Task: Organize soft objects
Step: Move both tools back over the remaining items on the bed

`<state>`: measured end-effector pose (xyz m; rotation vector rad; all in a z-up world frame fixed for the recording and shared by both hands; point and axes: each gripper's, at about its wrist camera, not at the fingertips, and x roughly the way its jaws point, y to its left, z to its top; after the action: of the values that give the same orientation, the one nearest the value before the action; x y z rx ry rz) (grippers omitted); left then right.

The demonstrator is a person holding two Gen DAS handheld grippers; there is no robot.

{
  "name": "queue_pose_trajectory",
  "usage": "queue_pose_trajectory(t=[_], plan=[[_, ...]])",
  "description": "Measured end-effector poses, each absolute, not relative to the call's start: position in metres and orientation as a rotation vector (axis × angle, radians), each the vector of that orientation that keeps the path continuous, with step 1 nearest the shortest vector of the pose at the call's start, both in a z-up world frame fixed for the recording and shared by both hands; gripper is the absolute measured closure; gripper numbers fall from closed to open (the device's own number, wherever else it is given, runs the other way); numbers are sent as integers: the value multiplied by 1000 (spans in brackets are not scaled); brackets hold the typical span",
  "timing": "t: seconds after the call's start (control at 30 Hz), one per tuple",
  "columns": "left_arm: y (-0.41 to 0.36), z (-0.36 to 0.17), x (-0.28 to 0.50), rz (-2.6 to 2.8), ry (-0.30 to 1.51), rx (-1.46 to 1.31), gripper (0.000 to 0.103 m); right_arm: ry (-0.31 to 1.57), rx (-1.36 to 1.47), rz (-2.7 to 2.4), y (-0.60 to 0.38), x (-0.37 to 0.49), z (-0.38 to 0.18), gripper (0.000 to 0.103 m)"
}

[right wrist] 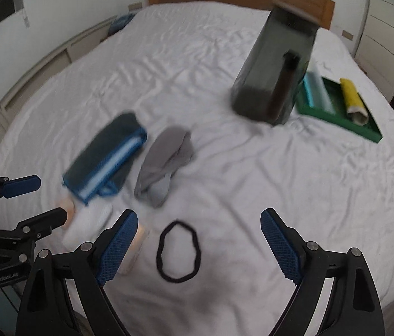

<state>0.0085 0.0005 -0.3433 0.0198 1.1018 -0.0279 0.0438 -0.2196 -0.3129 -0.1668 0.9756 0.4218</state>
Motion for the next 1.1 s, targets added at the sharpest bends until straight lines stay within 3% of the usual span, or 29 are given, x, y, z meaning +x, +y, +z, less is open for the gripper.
queue_pose_trajectory(t=[0.5,1.1], plan=[[-9,-400,-15,12,1137,94,45,1026,-212,451,-202,41,-380,15],[-1,-416,-19,32,1192,84,45,1040,-217,470,-199,36,-392,18]])
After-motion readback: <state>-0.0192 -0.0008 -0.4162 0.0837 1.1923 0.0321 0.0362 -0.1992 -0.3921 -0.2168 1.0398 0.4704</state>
